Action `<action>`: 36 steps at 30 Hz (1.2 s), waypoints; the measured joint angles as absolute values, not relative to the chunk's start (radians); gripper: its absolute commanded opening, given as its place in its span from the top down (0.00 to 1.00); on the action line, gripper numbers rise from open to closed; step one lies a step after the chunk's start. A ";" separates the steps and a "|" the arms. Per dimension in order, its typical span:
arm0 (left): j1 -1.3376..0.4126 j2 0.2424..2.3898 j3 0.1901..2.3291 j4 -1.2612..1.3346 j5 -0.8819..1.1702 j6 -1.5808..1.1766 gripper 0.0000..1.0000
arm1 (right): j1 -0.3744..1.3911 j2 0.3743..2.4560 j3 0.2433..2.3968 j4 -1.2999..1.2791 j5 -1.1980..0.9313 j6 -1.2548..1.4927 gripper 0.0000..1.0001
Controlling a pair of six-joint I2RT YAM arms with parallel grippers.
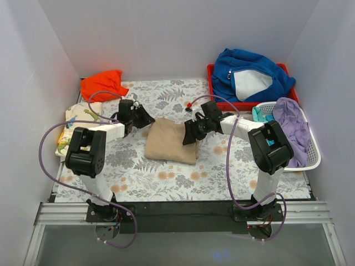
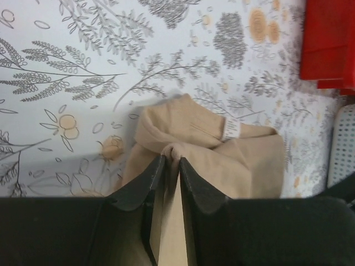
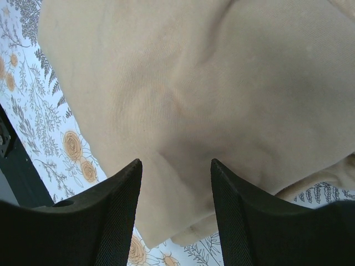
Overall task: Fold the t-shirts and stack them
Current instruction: Fold the tshirt
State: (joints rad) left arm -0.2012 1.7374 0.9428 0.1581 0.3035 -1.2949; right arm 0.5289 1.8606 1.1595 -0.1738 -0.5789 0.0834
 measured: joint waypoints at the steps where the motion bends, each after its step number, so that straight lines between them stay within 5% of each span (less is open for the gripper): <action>1: -0.201 1.776 0.949 0.176 0.302 -1.292 0.83 | 0.530 1.861 1.159 -0.173 -0.579 0.083 0.41; 9: -0.199 1.936 1.007 0.297 0.317 -1.277 0.46 | 0.531 1.853 1.127 -0.153 -0.559 0.088 0.41; 20: -0.199 1.800 1.031 0.093 0.265 -1.267 0.43 | 0.530 1.661 1.042 -0.153 -0.380 0.116 0.32; 27: -0.200 1.519 0.816 0.025 0.242 -1.293 0.43 | 0.533 1.691 1.051 -0.154 -0.399 0.151 0.35; 36: -0.205 1.509 0.645 0.011 0.236 -1.355 0.43 | 0.562 1.699 1.015 -0.154 -0.372 0.205 0.32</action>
